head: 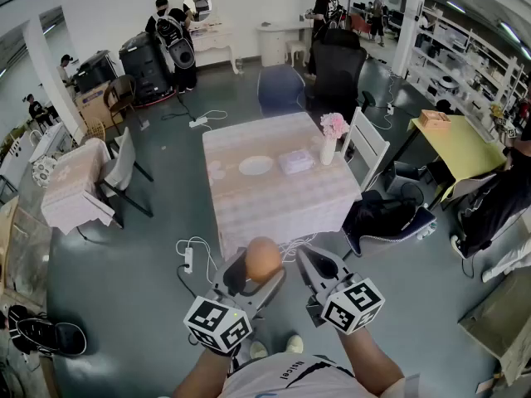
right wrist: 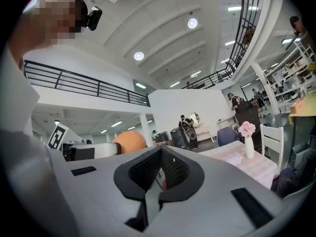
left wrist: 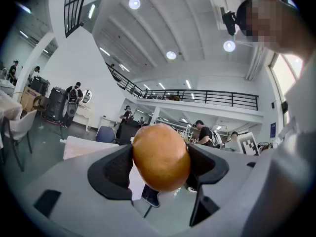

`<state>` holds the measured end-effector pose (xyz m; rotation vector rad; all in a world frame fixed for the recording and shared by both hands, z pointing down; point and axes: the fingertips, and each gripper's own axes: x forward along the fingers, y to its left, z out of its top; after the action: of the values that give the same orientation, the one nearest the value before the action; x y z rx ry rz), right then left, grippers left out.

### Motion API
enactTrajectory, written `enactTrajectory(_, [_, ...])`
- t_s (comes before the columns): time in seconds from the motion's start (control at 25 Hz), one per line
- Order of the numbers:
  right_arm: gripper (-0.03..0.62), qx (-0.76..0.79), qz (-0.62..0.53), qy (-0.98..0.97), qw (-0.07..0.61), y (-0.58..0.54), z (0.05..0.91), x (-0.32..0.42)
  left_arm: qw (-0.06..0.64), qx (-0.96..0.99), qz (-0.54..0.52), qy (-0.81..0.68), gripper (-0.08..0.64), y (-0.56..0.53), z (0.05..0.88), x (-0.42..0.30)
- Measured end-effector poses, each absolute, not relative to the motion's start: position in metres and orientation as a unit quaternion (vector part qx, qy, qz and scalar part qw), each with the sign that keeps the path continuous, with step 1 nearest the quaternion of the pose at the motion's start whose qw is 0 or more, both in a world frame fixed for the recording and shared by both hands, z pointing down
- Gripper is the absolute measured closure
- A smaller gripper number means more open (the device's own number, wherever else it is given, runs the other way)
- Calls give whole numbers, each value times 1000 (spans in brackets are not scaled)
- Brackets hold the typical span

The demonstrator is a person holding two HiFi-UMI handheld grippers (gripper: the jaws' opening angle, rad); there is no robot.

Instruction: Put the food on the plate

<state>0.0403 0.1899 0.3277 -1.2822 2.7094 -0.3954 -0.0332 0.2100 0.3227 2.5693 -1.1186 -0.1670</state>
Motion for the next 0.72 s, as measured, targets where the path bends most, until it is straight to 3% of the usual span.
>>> enactTrajectory(0.36, [577, -424, -131, 894, 57, 194, 329, 45, 166, 903, -58, -392, 209, 215, 323, -28])
enactTrajectory(0.72, [575, -404, -167, 891, 125, 191, 322, 57, 154, 898, -65, -406, 209, 209, 321, -39])
